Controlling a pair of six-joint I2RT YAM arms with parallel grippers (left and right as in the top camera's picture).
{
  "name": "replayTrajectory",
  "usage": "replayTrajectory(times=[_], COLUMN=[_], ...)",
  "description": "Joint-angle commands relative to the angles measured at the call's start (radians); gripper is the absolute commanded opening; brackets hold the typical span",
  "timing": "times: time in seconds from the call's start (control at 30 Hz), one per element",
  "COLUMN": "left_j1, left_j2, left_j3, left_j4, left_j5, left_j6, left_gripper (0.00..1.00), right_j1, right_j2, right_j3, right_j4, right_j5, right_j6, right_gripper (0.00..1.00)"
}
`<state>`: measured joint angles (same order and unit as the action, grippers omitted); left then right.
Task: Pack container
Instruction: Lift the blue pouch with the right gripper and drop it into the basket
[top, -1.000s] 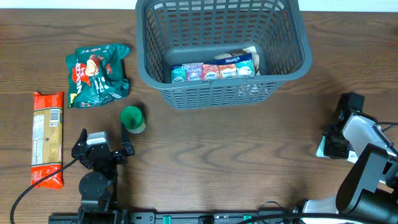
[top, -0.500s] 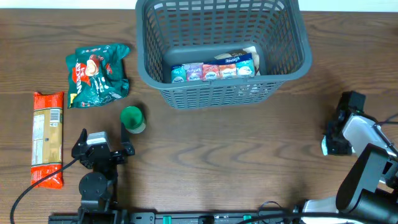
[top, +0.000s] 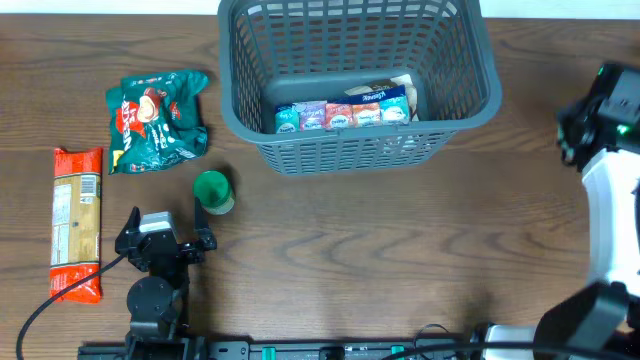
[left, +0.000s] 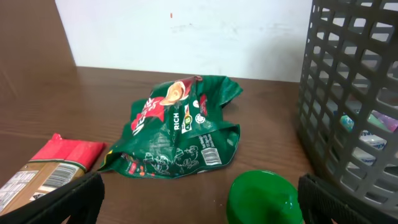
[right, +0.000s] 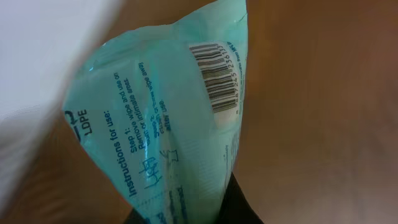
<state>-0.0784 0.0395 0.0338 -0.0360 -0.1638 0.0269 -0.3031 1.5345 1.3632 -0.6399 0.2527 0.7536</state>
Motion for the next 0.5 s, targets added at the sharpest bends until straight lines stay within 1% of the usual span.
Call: replayTrajectory(times=[0.0, 0.07, 0.27, 0.37, 0.47], left_j1=[0.006, 0.006, 0.006, 0.006, 0.006], left_j2=[0.003, 0.003, 0.003, 0.003, 0.003], left_j3=[-0.030, -0.030, -0.030, -0.030, -0.030], left_j4=[-0.018, -0.019, -0.018, -0.018, -0.018], left_j5=[-0.011, -0.011, -0.011, -0.011, -0.011], left_j6=[0.006, 0.006, 0.006, 0.006, 0.006], left_gripper=[0.99, 0.99, 0.99, 0.99, 0.99], right_j1=[0.070, 0.119, 0.322, 0.435, 0.538], right_j2=[-0.059, -0.076, -0.091, -0.091, -0.090], right_j3=[0.114, 0.170, 0.355, 0.413, 0.429], right_j4=[-0.007, -0.006, -0.008, -0.006, 0.006], right_j5=[-0.108, -0.117, -0.109, -0.071, -0.039], right_j6=[-0.216, -0.277, -0.552, -0.627, -0.666], right_gripper=[0.01, 0.01, 0.01, 0.01, 0.01])
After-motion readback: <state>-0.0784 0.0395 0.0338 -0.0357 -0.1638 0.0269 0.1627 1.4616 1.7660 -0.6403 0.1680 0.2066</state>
